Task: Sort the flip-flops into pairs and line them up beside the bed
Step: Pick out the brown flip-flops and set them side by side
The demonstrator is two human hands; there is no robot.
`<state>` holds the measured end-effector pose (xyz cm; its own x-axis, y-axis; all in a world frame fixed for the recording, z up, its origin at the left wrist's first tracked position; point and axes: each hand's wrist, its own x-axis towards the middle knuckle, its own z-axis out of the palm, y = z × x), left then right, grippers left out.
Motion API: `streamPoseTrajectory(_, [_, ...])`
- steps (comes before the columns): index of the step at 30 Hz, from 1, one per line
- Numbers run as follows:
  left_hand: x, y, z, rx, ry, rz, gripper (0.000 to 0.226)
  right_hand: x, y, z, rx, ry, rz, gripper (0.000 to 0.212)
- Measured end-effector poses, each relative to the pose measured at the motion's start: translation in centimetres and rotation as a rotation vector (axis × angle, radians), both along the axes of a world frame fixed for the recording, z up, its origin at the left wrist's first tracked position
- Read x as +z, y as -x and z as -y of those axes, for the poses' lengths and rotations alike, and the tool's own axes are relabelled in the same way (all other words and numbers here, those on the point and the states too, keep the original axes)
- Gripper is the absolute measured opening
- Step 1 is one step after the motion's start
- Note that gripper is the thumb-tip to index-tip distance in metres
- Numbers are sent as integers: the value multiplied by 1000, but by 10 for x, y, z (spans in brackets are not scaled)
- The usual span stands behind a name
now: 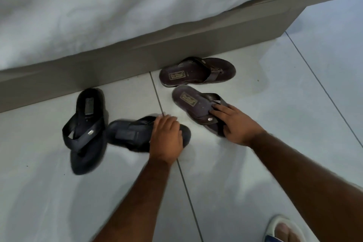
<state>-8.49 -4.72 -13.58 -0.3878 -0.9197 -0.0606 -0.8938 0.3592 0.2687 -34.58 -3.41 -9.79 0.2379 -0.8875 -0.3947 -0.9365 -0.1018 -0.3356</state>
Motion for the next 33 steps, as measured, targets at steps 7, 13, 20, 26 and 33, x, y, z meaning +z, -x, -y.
streamPoseTrajectory(7, [26,28,8,22,60,-304,33,9,-6,61,-395,431,149,75])
streamPoseTrajectory(13, [31,94,5,182,-334,-81,87,-8,12,138,-248,85,-104,86])
streamPoseTrajectory(20, [21,102,27,193,-343,-42,90,-14,12,109,-274,50,-128,79])
streamPoseTrajectory(26, [18,99,33,190,-339,-31,99,-10,10,43,-305,125,-134,71])
streamPoseTrajectory(33, [15,93,27,-23,-235,58,67,-17,10,-23,-329,150,-99,55])
